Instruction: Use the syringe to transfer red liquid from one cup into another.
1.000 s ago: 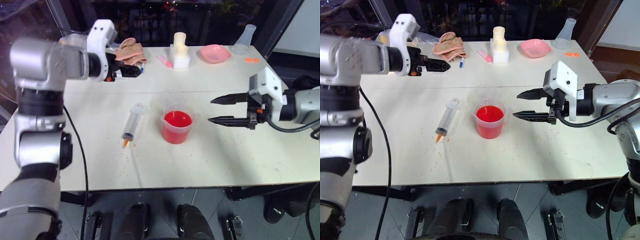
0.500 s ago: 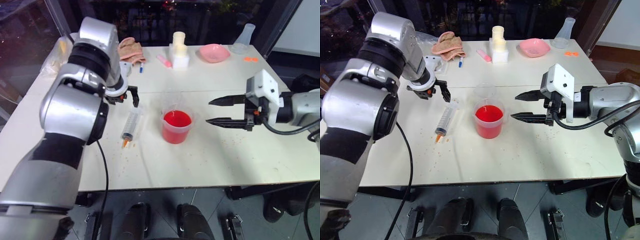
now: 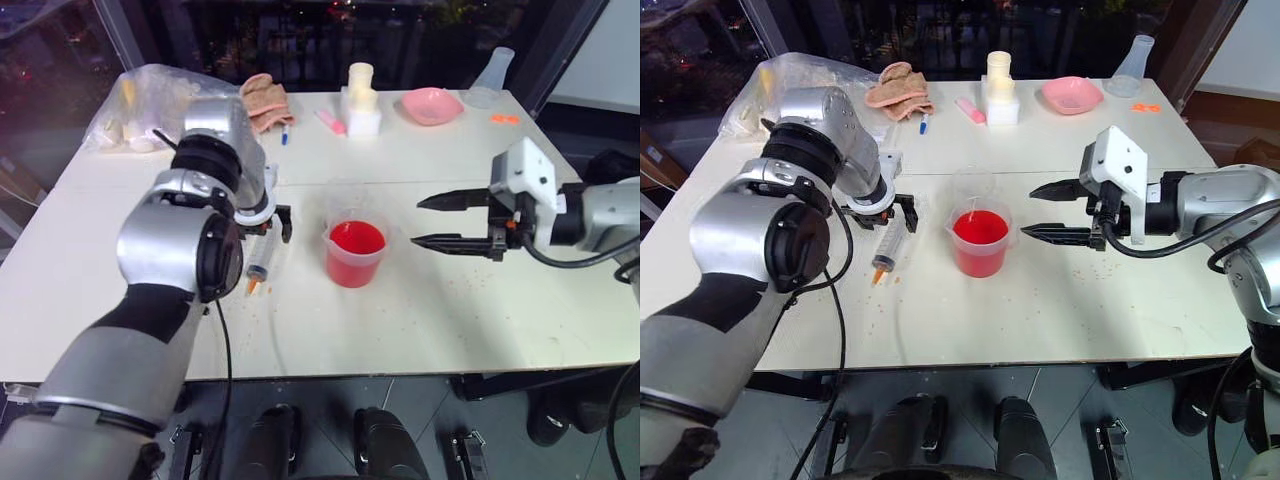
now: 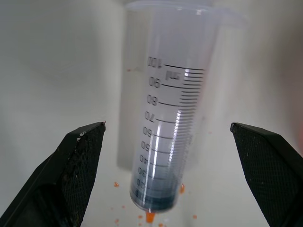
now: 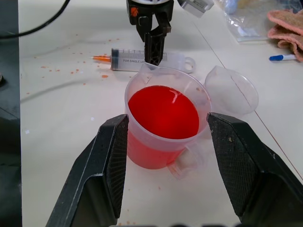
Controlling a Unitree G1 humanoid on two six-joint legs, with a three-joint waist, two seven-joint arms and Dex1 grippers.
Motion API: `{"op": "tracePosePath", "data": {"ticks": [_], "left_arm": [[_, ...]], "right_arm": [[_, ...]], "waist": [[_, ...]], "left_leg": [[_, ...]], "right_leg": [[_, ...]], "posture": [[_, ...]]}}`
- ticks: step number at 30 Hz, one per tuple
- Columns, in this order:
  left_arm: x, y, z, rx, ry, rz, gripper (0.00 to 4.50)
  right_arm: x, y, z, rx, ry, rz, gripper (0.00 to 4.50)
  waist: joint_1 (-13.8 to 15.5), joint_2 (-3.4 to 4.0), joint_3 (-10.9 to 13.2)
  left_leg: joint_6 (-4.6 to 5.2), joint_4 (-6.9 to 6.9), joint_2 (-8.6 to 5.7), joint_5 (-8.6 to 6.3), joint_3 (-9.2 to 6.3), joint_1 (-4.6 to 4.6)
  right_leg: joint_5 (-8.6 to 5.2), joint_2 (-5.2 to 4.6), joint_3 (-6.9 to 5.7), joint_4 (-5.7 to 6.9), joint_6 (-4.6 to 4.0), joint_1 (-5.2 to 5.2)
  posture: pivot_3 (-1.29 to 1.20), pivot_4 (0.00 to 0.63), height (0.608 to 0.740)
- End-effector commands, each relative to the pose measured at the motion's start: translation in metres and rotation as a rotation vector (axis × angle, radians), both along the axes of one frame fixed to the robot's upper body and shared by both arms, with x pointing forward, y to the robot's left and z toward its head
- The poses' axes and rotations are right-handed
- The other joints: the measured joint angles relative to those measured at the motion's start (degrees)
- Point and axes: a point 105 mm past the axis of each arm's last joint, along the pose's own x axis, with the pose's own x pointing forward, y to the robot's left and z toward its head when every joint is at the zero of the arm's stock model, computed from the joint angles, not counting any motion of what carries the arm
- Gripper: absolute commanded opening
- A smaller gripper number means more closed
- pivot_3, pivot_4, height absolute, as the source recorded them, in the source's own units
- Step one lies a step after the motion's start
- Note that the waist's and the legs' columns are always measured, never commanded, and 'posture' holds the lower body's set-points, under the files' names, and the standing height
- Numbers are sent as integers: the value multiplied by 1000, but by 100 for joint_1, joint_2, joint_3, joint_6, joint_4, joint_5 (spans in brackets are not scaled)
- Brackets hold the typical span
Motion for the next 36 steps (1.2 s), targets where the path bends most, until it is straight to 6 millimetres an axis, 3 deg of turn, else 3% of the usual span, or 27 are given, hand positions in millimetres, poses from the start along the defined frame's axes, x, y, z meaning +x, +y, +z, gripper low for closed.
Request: {"op": "tracePosePath", "data": {"ticks": [1,12,22,26,31,36], "left_arm": [[11,1,2,1,-78,36,4468],[19,-2,-16,-16,-115,71,4468],[19,0,-26,-33,-106,97,1617],[20,4,-25,-36,-111,113,1531],[38,9,22,-150,-283,90,1531],[53,11,125,-354,-666,-33,1531]], "right_arm": [[-4,1,11,-3,-53,3,2727],[-6,-2,12,-4,-59,-15,2727],[-5,-2,13,-7,-59,-25,2727],[-6,-2,13,-7,-61,-25,2727],[-4,-4,14,-5,-68,-36,2727],[1,-12,23,37,-112,-90,2727]], "waist": [[0,0,0],[-2,0,0],[4,1,-1],[0,1,-1],[-19,1,0],[-8,0,0]], "left_leg": [[-1,0,0,0,0,1],[-4,0,-2,2,0,0],[-5,0,-3,3,0,1],[-5,1,-4,3,1,1],[-8,0,-4,4,1,1],[-10,0,-4,5,1,-2]], "right_leg": [[0,-1,0,0,0,1],[2,-1,0,0,2,1],[2,-2,0,2,2,1],[2,-2,-1,2,3,1],[3,-1,0,6,2,-2],[3,-2,1,6,2,-5]], "posture": [[0,150,740],[0,150,740],[0,150,740],[0,150,740],[0,150,740],[0,150,740]]}}
